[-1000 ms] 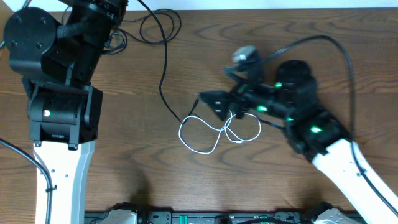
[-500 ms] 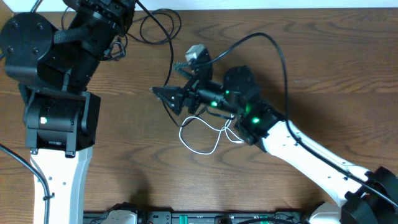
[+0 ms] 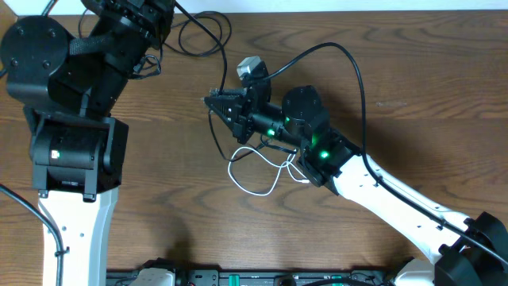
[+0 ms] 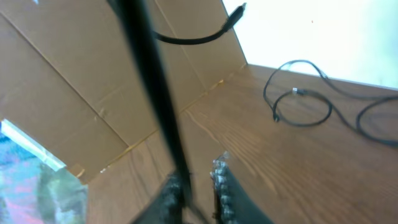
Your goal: Untangle cables
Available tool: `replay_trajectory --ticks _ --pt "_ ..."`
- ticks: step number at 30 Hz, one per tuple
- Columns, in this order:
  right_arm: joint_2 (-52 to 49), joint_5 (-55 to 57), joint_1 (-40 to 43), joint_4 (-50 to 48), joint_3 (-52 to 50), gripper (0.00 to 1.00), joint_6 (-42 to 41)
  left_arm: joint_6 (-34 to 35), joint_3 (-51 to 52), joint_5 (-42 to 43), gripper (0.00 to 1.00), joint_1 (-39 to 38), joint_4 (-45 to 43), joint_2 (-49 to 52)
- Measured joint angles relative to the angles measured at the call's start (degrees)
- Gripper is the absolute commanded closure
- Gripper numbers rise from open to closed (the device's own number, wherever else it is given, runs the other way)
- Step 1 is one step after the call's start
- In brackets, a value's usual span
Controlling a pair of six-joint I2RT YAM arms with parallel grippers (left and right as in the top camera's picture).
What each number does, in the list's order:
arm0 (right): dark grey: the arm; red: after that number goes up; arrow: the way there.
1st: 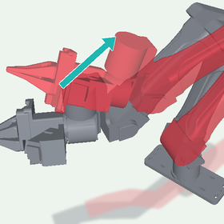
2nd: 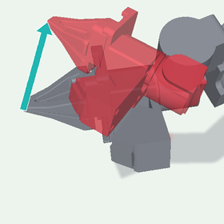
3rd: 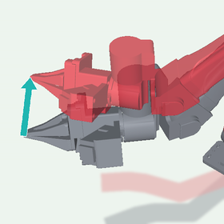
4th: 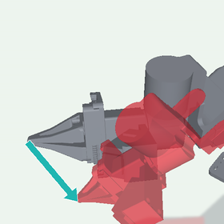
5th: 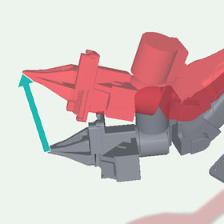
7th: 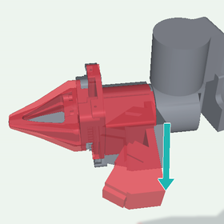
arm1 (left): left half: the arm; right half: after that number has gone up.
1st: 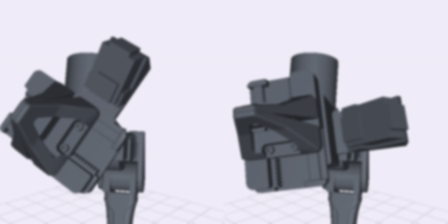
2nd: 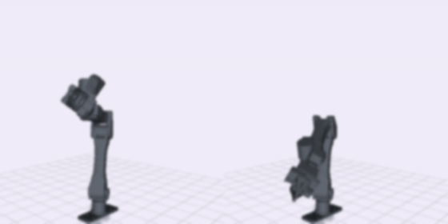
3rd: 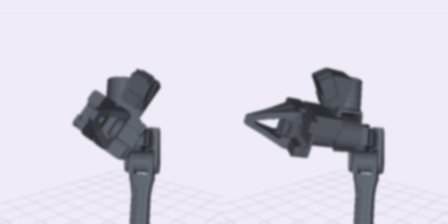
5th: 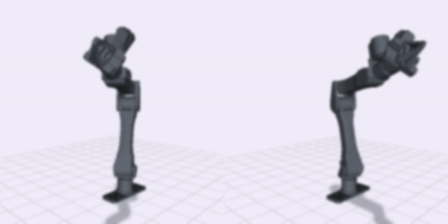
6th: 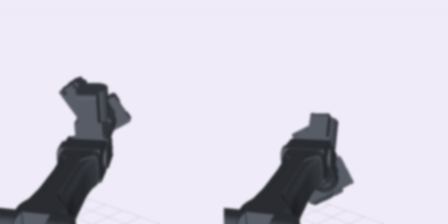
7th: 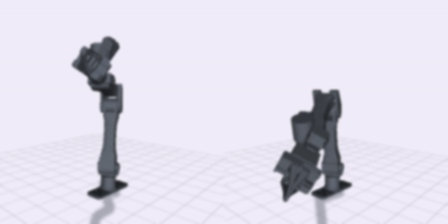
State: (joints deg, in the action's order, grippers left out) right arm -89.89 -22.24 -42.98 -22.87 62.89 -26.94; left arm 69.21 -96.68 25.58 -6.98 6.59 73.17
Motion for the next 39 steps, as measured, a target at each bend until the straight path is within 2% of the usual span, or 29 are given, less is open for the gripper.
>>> replay_trajectory --ticks 8,12,17,20,21,23,25,29,31,32,39 --pt "0.0 0.0 0.0 1.0 0.0 0.99 -0.2 -0.3 0.0 -0.9 0.93 0.0 0.9 0.0" --pt "0.0 -0.2 0.0 1.0 0.0 0.99 -1.4 -3.0 0.0 -3.8 0.93 0.0 2.5 0.0" --pt "0.4 -0.6 0.2 2.2 0.0 0.99 -6.5 -10.8 -0.2 -13.4 0.88 0.0 9.4 -0.1" --pt "2.4 -1.1 0.8 7.1 0.0 0.99 -10.0 -17.0 -0.3 -21.3 0.87 0.0 14.2 0.1" --pt "3.4 -1.3 1.0 9.1 0.0 0.99 -10.9 -19.1 -0.4 -23.6 0.83 0.0 15.8 0.2" --pt "5.4 -1.4 1.4 13.3 0.0 0.99 -12.5 -23.5 -0.5 -27.6 0.69 0.0 18.6 0.8" --pt "7.5 -1.4 1.9 17.2 0.0 0.99 -13.9 -27.5 -0.7 -31.2 0.61 0.0 22.3 2.2" --pt "9.7 -1.4 2.4 21.4 0.0 0.99 -15.3 -32.0 -0.9 -33.7 0.43 0.0 29.5 5.8" --pt "10.3 -1.4 2.4 22.0 0.0 0.99 -15.7 -33.1 -0.9 -33.1 0.28 0.0 32.6 7.5" --pt "10.5 -1.4 2.4 22.0 0.0 0.99 -15.9 -33.4 -0.8 -32.2 0.25 0.0 34.1 8.1" --pt "10.7 -1.6 3.3 20.2 0.0 0.99 -17.5 -41.1 -0.9 -19.9 0.21 0.0 39.6 8.8"
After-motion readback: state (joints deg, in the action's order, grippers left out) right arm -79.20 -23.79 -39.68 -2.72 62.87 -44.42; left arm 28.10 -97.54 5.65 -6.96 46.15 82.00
